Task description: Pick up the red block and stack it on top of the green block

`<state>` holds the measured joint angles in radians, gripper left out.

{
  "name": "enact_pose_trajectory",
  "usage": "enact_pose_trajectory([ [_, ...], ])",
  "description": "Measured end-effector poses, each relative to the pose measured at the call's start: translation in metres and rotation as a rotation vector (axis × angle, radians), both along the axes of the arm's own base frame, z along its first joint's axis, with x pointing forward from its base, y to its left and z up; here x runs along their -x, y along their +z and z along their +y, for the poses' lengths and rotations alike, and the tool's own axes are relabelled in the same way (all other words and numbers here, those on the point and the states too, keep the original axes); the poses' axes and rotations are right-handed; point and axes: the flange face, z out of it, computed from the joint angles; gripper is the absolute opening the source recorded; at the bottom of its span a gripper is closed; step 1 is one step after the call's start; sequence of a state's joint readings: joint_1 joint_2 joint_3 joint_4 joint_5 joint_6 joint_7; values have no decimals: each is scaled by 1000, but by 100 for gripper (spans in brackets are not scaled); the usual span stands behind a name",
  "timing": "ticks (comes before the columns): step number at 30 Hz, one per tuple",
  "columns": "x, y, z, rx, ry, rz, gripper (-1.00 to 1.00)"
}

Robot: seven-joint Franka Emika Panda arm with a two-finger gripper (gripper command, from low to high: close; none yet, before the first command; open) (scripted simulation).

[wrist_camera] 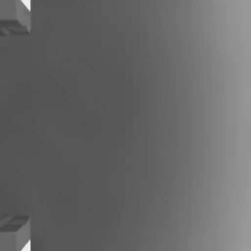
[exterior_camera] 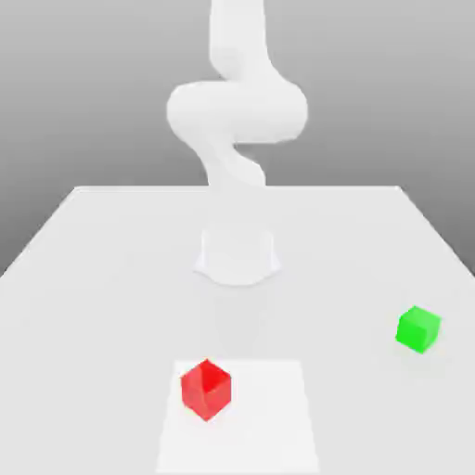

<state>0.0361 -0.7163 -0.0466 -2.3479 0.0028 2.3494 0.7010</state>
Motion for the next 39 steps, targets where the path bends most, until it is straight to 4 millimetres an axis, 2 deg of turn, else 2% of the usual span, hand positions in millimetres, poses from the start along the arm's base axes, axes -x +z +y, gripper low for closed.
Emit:
enact_pose_trajectory([
  [4, -46, -98, -11, 64, 142, 147, 0],
  [6, -59, -147, -14, 94, 211, 215, 0],
  [9, -68, -219, -17, 138, 316, 314, 0],
  [14, -58, -333, -22, 210, 493, 477, 0],
  [18, -29, -414, -30, 266, 636, 606, 0],
  [20, -15, -446, -35, 287, 690, 655, 0],
  [26, -11, -505, -34, 298, 716, 671, 0],
  [27, -10, -513, -34, 297, 715, 672, -100],
  [34, -9, -514, -34, 295, 716, 673, -100],
  [39, -11, -473, -34, 297, 717, 672, -100],
])
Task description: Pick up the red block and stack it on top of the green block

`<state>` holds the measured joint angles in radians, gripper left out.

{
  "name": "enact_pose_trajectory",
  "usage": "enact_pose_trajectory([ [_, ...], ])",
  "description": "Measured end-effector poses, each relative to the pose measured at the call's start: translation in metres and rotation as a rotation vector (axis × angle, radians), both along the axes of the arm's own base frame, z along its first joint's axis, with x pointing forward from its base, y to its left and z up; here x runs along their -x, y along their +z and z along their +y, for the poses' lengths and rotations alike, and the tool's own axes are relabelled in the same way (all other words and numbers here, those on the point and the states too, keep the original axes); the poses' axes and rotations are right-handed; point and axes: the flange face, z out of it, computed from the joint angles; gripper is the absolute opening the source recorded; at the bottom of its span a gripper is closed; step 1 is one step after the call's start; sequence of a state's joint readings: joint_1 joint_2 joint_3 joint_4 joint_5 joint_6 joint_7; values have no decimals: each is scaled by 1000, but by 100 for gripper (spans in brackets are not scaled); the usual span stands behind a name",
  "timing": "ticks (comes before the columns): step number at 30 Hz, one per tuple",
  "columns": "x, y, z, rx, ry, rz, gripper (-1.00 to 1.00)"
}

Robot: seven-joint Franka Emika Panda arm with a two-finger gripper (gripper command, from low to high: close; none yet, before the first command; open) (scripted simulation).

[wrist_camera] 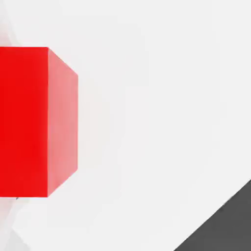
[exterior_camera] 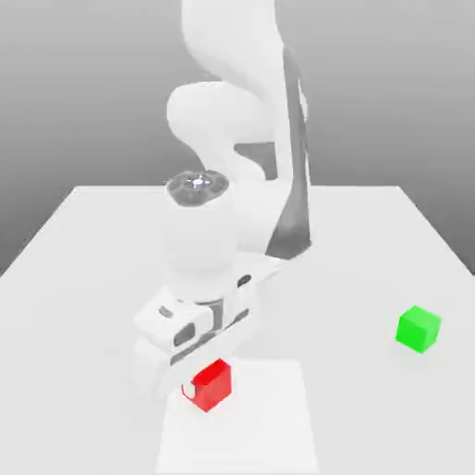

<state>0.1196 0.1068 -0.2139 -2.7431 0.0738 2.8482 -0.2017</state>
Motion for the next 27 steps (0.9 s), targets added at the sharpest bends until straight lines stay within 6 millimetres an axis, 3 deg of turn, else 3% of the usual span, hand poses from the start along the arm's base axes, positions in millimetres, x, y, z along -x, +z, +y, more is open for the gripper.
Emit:
enact_pose_trajectory([
  [2, 1, 16, 8, -2, 11, 2, -100],
  [5, 3, 26, 84, -10, 130, 5, -100],
  [8, 21, 34, 166, -15, 250, 8, -100],
  [12, 66, 44, 258, -15, 388, 10, -100],
  [16, 128, 54, 329, -6, 507, 6, -100],
  [18, 150, 49, 349, -2, 546, 3, -100],
  [23, 156, 2, 353, 0, 553, 2, -100],
  [24, 156, -5, 353, 0, 552, 2, 100],
  [27, 156, -5, 353, 0, 552, 2, 100],
])
